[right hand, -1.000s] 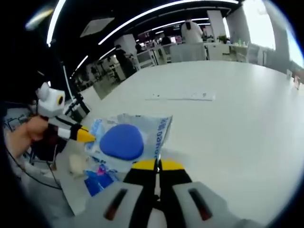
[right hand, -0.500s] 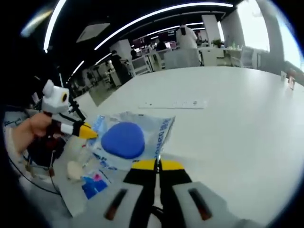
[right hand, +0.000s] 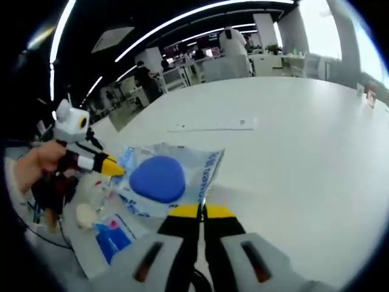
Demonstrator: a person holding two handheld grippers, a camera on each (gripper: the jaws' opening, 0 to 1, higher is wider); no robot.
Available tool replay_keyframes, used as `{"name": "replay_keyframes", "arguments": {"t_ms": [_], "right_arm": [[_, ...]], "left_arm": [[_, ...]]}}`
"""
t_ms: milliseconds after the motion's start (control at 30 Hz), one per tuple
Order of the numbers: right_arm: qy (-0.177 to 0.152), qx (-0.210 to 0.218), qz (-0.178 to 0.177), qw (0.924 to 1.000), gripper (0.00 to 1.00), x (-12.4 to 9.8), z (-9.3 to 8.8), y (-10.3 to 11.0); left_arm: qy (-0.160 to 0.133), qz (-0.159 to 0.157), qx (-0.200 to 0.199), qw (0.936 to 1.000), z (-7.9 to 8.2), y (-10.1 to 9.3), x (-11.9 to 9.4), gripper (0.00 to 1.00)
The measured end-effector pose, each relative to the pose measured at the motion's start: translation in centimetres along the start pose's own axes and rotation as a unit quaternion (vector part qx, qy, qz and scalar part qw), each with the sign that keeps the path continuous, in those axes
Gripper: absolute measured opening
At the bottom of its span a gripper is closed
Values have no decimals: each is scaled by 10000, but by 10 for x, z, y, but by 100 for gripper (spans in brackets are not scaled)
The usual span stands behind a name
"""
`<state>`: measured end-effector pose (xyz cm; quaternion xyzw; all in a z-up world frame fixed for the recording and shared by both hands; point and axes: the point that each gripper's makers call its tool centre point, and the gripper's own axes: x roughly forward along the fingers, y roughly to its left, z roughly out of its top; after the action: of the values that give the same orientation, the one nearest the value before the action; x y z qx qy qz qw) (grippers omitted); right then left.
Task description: Arrange the tabletop items into an orderly group along one side of the table until the central work area is clear of visible clutter.
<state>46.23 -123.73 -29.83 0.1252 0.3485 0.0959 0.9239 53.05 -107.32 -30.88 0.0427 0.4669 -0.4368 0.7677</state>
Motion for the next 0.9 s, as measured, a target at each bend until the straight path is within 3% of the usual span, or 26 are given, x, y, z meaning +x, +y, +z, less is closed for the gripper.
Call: {"name": "replay_keyframes", "arguments": {"t_ms": [400, 900], "right_arm": [[201, 67, -18, 9998, 0, 18, -18, -8], [319, 157, -22, 9994, 0, 27, -30, -15]], "left_arm": [[377, 196, -65, 9991, -19, 12, 23, 0], [435, 239, -116, 9987, -25, 18, 33, 0]]}}
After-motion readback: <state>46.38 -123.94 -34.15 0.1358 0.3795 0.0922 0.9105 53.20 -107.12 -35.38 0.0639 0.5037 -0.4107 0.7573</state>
